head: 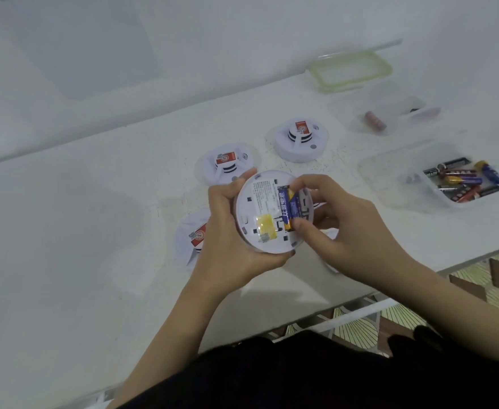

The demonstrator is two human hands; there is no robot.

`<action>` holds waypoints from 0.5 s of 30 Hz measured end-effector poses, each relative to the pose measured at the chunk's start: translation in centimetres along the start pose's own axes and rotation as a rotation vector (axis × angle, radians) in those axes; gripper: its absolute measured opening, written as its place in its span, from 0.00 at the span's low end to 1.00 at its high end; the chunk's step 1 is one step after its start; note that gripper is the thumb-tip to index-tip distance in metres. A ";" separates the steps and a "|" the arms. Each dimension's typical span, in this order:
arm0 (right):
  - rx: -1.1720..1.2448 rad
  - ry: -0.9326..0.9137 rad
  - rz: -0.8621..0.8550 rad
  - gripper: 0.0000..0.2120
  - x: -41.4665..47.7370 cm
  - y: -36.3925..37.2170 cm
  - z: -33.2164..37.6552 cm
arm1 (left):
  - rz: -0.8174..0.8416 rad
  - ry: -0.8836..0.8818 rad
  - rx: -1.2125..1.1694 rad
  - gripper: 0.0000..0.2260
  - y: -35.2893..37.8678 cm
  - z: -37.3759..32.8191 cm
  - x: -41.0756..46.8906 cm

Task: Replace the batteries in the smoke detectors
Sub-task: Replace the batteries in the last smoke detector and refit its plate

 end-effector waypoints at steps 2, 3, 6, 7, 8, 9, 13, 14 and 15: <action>0.006 0.018 -0.005 0.18 0.2 -0.1 0.2 | 0.023 0.013 0.022 0.42 0.1 0.2 0.3; 0.010 0.023 -0.006 0.18 0.2 -0.3 0.2 | 0.024 0.022 0.041 0.43 0.2 0.2 0.4; 0.017 0.034 -0.003 0.17 0.4 -0.9 0.5 | 0.077 0.035 0.044 0.44 0.2 0.2 0.9; 0.015 0.040 0.003 0.17 0.4 -1.2 0.6 | 0.104 0.027 0.029 0.44 0.2 0.1 1.0; 0.010 0.050 0.009 0.17 0.4 -1.4 0.6 | 0.120 0.020 0.020 0.44 0.3 -0.1 1.1; 0.002 0.061 0.015 0.17 0.4 -1.6 0.5 | 0.128 0.016 0.021 0.44 0.4 -0.2 1.2; -0.031 0.116 0.045 0.17 0.4 -3.2 0.1 | 0.146 0.027 0.074 0.42 1.6 -1.0 1.5; -0.037 0.134 0.055 0.17 0.5 -3.7 -0.1 | 0.153 0.033 0.089 0.42 2.0 -1.2 1.7; -0.041 0.147 0.061 0.17 0.5 -4.3 -0.2 | 0.152 0.040 0.103 0.42 2.5 -1.5 2.0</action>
Point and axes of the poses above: each hand's wrist, its own x-axis towards the middle knuckle, its own y-axis out of the palm, z = x × y, the point moved 1 cm from there along x, towards the middle knuckle, and after that the axes turned 12 degrees about x, right-handed, at the moved point
